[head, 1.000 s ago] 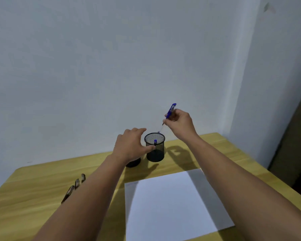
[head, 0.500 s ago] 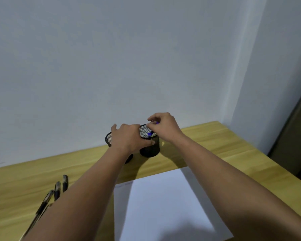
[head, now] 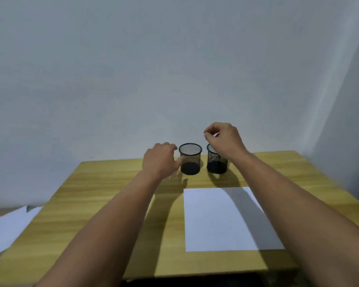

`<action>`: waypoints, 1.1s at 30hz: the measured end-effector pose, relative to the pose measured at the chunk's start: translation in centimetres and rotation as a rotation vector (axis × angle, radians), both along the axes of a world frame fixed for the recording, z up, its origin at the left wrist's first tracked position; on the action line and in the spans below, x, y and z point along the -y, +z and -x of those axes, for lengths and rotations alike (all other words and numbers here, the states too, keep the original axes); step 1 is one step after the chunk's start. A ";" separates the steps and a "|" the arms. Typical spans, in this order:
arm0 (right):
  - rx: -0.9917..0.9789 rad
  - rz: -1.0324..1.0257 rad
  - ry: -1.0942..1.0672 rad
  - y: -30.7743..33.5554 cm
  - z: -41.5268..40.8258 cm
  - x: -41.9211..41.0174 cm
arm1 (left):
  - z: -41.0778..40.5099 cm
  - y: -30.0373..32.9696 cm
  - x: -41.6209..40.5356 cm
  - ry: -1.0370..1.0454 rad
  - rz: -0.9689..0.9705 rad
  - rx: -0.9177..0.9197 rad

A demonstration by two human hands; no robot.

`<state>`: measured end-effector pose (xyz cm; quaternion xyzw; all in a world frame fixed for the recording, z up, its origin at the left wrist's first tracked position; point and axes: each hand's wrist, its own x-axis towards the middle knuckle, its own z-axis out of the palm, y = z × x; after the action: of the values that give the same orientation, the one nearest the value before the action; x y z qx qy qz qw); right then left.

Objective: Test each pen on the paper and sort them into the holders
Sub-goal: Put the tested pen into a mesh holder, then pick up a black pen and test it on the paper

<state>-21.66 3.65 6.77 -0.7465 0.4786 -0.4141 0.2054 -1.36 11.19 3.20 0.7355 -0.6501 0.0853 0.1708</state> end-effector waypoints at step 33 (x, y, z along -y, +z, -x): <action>-0.130 -0.627 0.241 -8.3 -12.6 -4.0 | -11.2 -9.1 -6.6 0.087 0.072 -0.278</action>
<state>-9.04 7.67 -1.49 -0.7229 0.5033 -0.1709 0.4414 9.80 17.83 -5.93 0.7612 -0.5841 0.0134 0.2816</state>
